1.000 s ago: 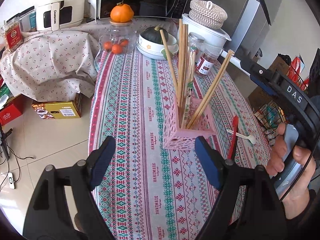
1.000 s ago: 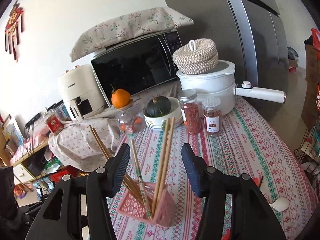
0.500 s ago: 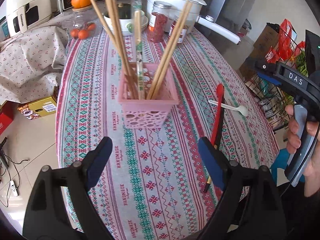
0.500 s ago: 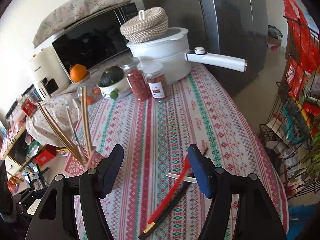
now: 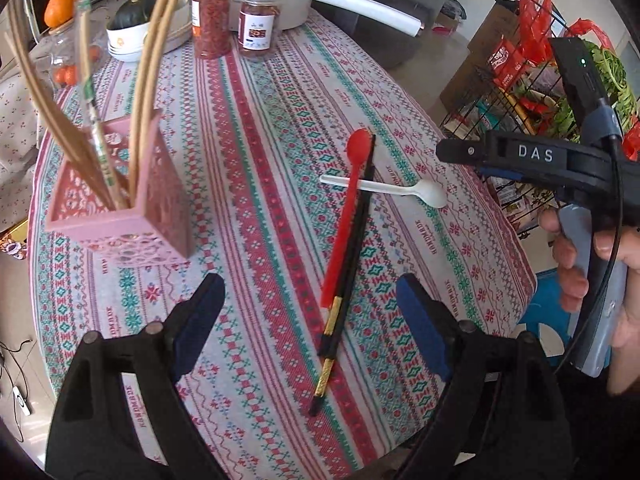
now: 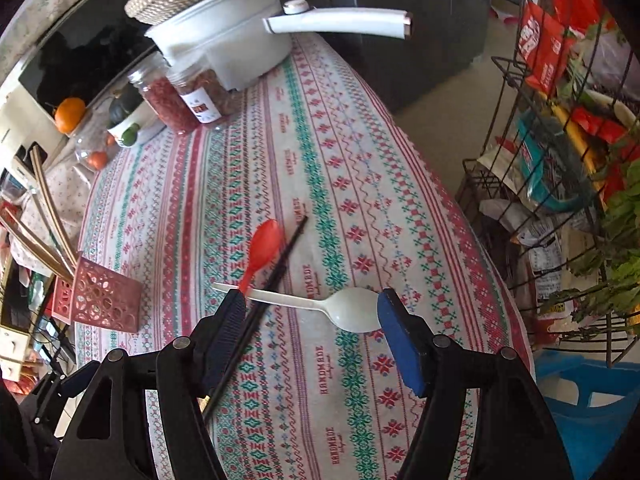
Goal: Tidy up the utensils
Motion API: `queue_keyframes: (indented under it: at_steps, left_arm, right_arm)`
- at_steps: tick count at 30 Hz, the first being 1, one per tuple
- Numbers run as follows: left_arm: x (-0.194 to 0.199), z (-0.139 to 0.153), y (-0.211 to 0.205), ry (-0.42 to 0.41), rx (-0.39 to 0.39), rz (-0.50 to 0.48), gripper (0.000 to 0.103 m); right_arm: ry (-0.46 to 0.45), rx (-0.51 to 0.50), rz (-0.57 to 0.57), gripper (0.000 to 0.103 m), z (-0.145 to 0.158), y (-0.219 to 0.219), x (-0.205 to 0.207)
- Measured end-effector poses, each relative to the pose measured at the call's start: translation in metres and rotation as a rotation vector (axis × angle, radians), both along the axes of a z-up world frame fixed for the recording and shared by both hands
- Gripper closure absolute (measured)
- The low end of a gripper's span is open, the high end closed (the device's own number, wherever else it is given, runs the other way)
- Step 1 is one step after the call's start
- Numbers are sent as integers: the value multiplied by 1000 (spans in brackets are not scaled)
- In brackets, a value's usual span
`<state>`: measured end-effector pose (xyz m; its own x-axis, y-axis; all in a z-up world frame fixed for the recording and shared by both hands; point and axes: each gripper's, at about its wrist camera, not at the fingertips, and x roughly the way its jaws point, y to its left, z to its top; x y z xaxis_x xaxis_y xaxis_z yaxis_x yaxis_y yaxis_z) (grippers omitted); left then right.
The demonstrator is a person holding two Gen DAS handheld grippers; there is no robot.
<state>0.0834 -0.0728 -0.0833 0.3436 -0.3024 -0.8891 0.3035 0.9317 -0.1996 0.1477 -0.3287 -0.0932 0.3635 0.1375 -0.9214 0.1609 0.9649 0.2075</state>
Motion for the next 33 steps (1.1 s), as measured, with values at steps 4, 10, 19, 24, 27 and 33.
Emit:
queue_keyframes:
  at_steps: [4, 10, 19, 24, 27, 33]
  left_arm:
    - [20, -5, -24, -17, 41, -15, 18]
    - [67, -21, -68, 2, 45, -33, 25]
    - [120, -46, -110, 54, 83, -54, 40]
    - [130, -58, -116, 81, 97, -50, 69]
    - [130, -59, -116, 77, 103, -50, 73]
    - [110, -30, -97, -13, 76, -63, 74]
  right_arm:
    - [65, 1, -61, 32, -15, -21, 3]
    - [124, -17, -76, 32, -32, -37, 8]
    - [150, -27, -59, 32, -41, -47, 12]
    - [158, -22, -60, 32, -45, -49, 14]
    - [162, -16, -57, 32, -47, -48, 15]
    - [165, -5, -20, 32, -48, -41, 16]
